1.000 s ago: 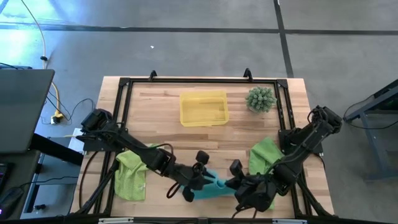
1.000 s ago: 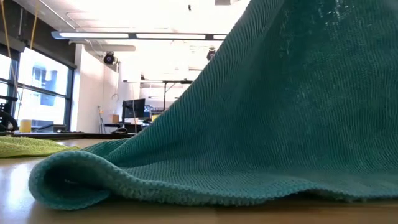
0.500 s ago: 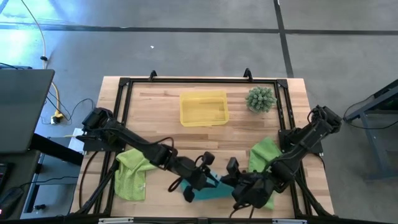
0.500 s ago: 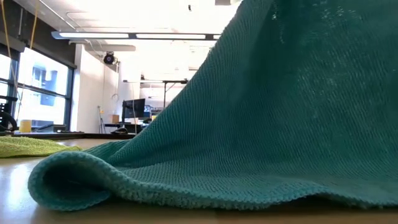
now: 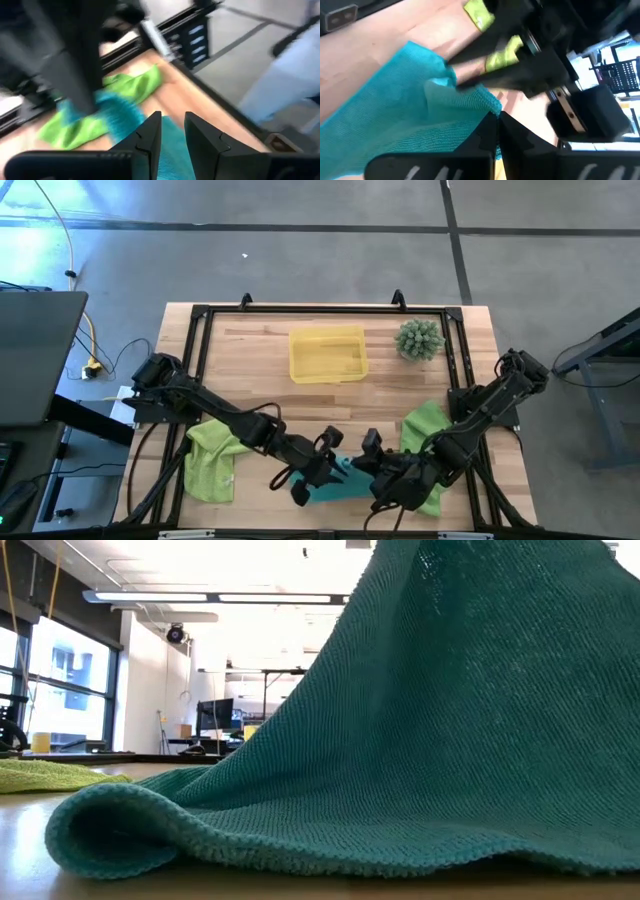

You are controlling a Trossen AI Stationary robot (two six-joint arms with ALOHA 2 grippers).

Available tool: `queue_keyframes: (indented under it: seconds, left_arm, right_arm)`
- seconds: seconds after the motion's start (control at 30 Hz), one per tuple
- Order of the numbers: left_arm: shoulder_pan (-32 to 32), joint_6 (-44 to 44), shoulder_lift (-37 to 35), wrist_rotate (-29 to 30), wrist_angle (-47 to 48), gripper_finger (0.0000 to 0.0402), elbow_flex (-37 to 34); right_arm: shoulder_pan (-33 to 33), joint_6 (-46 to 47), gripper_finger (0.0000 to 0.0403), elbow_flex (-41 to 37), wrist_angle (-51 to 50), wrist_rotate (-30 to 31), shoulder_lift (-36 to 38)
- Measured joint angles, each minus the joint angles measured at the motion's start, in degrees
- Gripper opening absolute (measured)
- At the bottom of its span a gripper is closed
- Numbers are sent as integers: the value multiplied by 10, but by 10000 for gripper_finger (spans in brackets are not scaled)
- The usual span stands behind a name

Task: Roll microfiber towels into tight, uniform cylinder then place into a basket
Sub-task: Fold the blue microfiber cloth

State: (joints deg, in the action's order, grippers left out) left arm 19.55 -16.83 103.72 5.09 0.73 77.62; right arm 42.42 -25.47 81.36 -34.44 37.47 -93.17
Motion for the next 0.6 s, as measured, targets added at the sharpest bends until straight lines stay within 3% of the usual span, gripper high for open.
queue_keyframes:
  seconds: [0.33, 0.6]
  left_arm:
    - [20, -34, 0, 50, -32, 76, 0]
    - [10, -29, 0, 93, -37, 76, 0]
  right_arm:
    - [8, 87, 0, 0, -32, -4, 0]
    - [7, 85, 0, 0, -30, -4, 0]
